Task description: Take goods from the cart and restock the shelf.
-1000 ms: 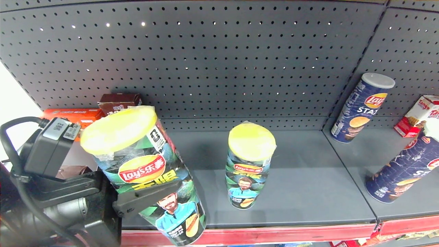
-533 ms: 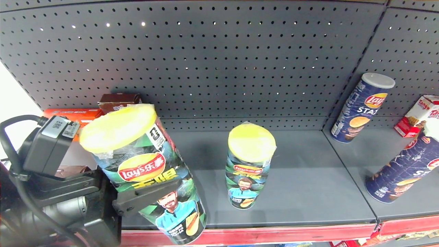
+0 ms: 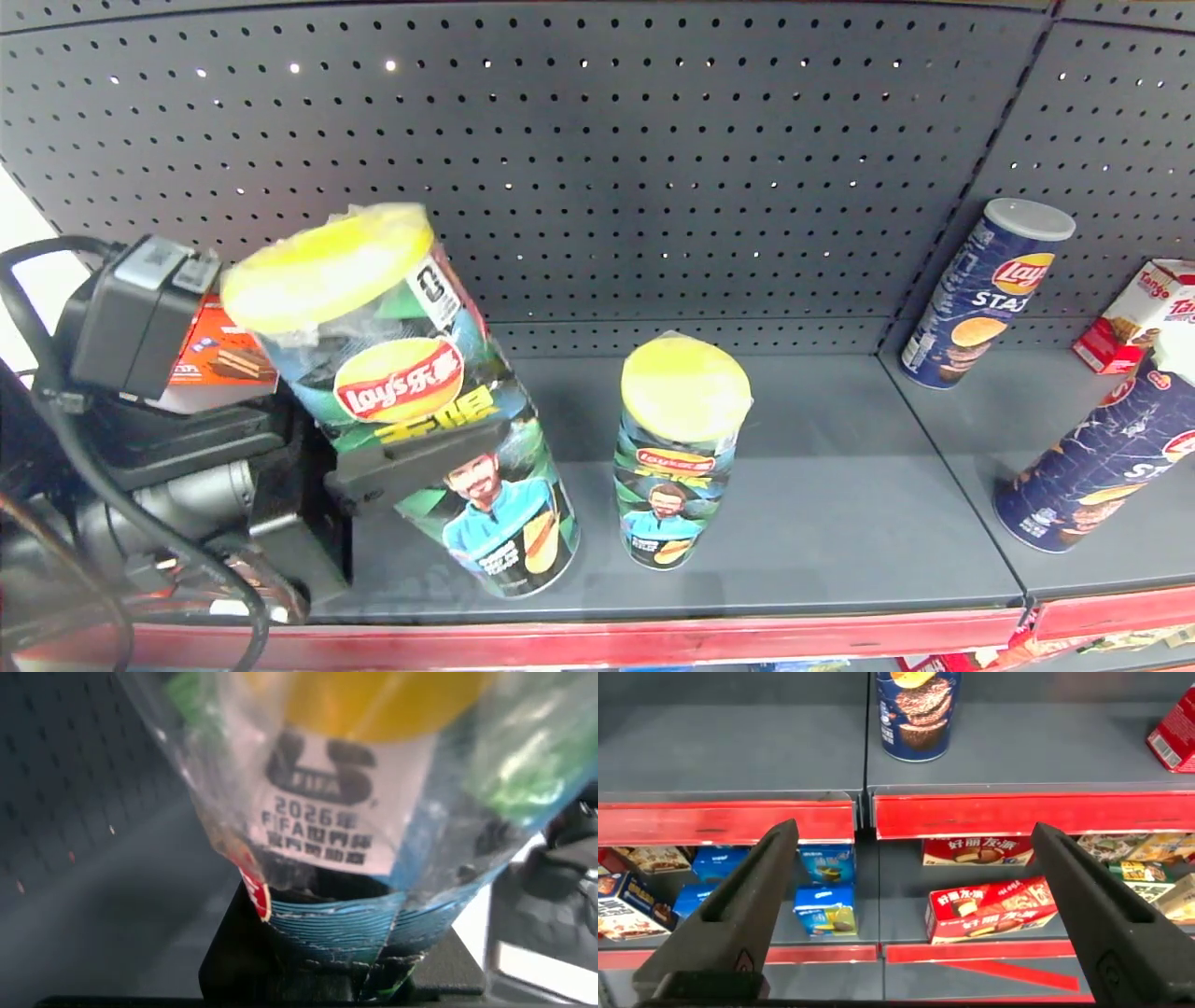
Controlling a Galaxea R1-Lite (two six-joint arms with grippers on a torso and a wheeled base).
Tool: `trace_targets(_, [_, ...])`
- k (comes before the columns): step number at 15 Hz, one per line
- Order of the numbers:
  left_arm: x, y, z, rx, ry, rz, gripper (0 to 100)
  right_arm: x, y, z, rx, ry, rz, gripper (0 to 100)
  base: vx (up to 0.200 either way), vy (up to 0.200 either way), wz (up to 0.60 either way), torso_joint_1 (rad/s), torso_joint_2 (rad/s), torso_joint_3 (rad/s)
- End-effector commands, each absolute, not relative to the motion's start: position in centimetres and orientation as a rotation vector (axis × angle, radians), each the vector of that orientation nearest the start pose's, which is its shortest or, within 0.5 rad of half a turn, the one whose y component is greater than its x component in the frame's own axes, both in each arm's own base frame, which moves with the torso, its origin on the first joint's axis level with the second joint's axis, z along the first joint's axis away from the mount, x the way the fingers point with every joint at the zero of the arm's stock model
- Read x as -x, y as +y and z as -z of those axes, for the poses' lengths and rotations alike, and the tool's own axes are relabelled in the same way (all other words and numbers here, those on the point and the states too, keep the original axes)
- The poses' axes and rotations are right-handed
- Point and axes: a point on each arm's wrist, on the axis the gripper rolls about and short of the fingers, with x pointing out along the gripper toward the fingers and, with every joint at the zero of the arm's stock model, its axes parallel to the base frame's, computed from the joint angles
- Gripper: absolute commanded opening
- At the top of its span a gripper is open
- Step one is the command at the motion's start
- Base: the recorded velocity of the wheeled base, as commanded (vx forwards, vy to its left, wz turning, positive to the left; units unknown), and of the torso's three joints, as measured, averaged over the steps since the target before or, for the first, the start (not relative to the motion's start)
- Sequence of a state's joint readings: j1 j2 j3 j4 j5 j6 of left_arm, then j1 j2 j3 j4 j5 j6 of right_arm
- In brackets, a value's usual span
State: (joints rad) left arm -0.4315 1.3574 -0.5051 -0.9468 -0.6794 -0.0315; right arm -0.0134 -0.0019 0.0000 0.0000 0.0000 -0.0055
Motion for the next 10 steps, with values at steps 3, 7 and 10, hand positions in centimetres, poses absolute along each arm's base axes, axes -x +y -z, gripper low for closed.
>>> trace_targets(3, [-22.2, -11.7, -24.0, -0.012, -0.072, 1.107, 0, 2.3, 0.0, -7.5, 0.006, 0.0, 0.014, 100, 0.0, 0.0, 0.0, 0.0, 0.0, 0.0])
trace_targets(7, [-24.3, -12.1, -25.3, -0.082, 0.0, 1.091, 0, 2.3, 0.0, -7.5, 0.006, 0.0, 0.014, 100, 0.0, 0.0, 0.0, 0.0, 0.0, 0.0])
trace_targets(10, [-26.3, -12.6, -26.1, -0.131, -0.011, 1.074, 0, 2.3, 0.0, -7.5, 0.006, 0.0, 0.014, 100, 0.0, 0.0, 0.0, 0.0, 0.0, 0.0])
